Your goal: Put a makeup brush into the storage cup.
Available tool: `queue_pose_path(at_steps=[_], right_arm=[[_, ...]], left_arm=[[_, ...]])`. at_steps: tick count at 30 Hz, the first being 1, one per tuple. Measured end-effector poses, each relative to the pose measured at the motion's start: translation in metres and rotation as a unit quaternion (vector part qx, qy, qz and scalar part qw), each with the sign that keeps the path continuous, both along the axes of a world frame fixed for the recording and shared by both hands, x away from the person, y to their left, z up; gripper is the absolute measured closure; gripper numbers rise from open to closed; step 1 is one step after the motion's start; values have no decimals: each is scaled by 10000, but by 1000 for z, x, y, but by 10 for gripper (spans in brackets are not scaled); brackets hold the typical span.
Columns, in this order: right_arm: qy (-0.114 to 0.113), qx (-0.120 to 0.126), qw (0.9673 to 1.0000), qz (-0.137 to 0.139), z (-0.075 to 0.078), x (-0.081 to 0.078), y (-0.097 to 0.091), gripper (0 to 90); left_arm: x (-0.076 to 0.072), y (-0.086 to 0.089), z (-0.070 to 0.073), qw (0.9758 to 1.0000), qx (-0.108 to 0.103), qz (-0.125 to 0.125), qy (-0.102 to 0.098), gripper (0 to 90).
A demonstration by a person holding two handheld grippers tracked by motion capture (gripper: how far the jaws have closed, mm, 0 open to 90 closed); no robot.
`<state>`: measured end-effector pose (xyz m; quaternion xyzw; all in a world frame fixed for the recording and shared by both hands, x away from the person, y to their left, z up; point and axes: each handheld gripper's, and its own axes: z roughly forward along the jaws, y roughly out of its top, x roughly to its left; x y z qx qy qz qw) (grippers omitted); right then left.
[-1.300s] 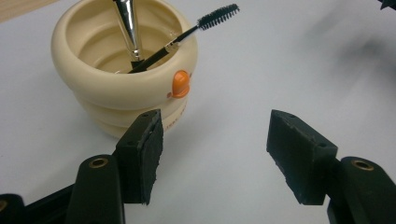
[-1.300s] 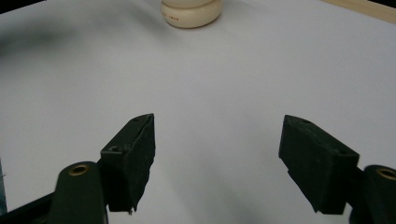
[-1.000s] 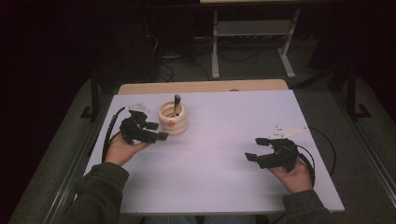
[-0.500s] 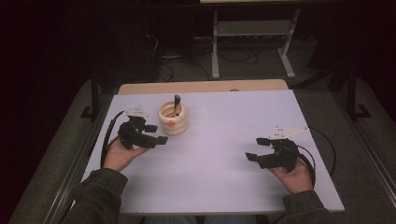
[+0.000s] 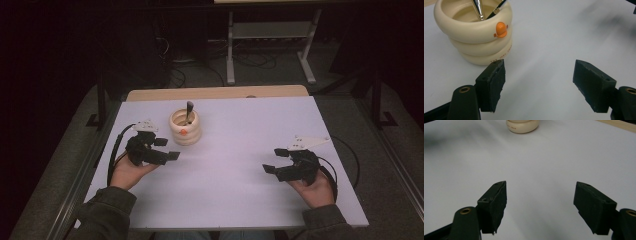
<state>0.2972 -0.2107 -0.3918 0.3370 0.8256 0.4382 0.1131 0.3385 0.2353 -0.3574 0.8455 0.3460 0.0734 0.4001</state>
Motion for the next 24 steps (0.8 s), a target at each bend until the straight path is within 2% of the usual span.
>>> queue_pose_path(at_steps=[9,16,21,24], right_arm=[[1,-19,10000,15,-2,0,2,252],[13,-13,10000,12,-3,-1,4,251],[7,-25,10000,24,-5,-2,4,250],[38,-56,10000,25,-7,-3,6,251]], left_arm=[[-9,-1,-8,10000,-2,0,-32,252],[-21,-1,-14,9999,-6,-3,-145,250],[-29,1,-18,9995,142,-28,-273,251],[-34,3,-21,9996,77,29,-281,251]])
